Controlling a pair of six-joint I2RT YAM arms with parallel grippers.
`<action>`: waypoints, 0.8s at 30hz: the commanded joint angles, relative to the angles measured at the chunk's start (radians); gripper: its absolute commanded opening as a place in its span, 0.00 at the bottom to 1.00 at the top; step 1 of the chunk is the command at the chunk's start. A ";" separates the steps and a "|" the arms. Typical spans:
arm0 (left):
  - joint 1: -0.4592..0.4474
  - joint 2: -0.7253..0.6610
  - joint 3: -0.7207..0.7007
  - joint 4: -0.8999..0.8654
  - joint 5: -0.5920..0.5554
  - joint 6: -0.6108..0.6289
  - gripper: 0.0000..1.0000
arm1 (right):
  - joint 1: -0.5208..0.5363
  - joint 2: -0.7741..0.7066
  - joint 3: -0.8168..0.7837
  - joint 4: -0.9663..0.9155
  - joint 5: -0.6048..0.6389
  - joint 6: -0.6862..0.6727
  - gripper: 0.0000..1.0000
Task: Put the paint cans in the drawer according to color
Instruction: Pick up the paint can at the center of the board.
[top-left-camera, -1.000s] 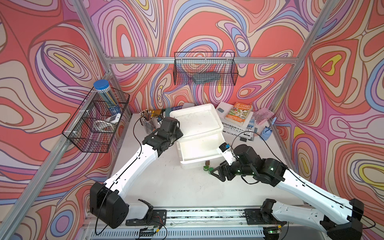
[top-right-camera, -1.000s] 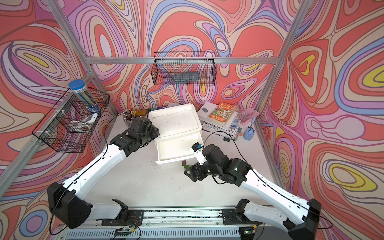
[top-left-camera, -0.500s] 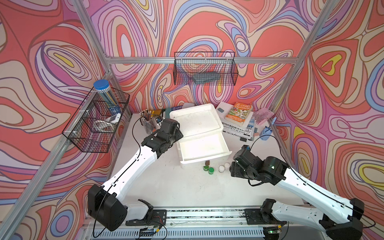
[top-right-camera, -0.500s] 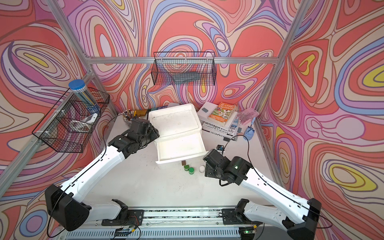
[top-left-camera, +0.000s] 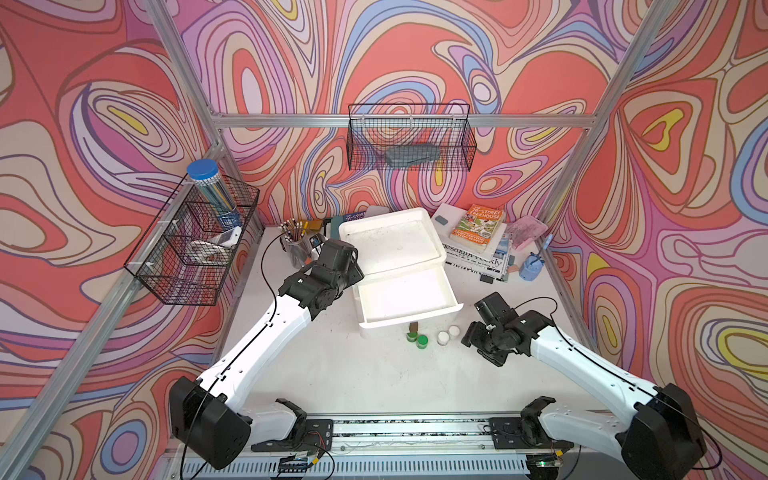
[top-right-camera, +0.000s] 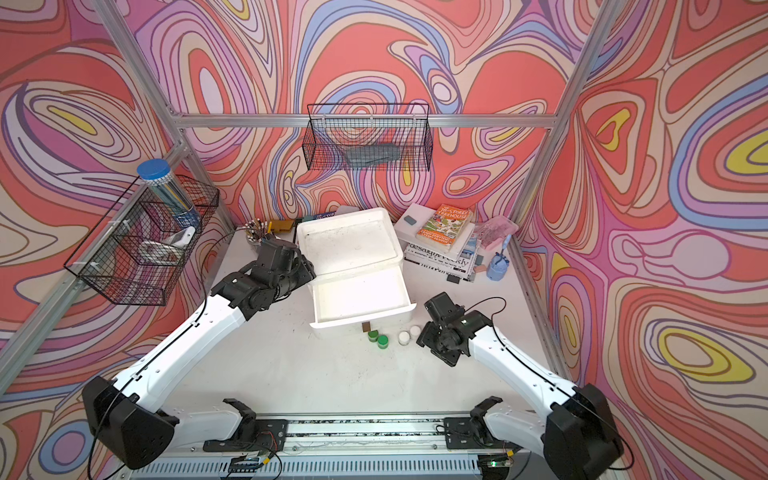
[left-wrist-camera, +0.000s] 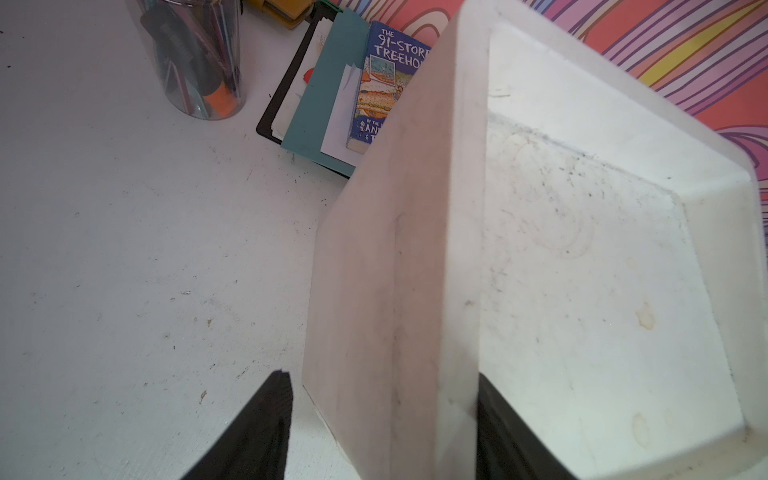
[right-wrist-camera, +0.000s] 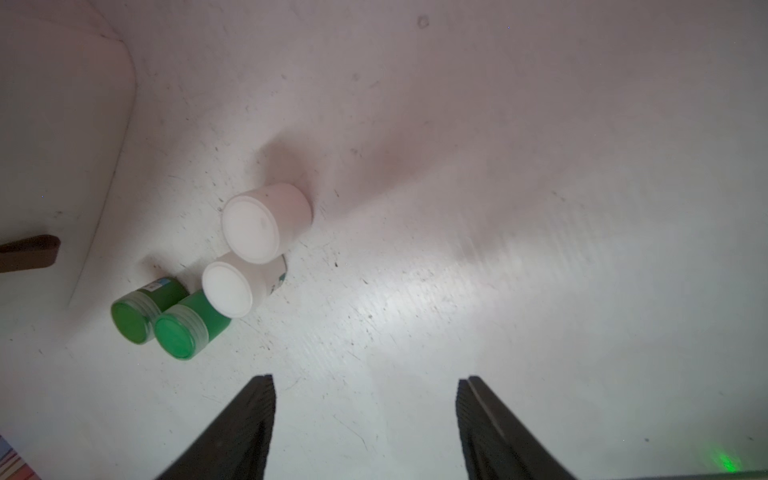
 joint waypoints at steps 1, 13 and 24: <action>0.003 -0.030 -0.014 -0.090 -0.041 0.012 0.63 | -0.052 0.045 0.016 0.121 -0.076 -0.047 0.74; 0.007 -0.029 -0.004 -0.067 -0.007 0.045 0.74 | -0.118 0.304 0.161 0.101 -0.097 -0.214 0.75; 0.008 -0.033 0.007 -0.071 -0.031 0.054 0.73 | -0.125 0.445 0.255 0.034 -0.131 -0.277 0.62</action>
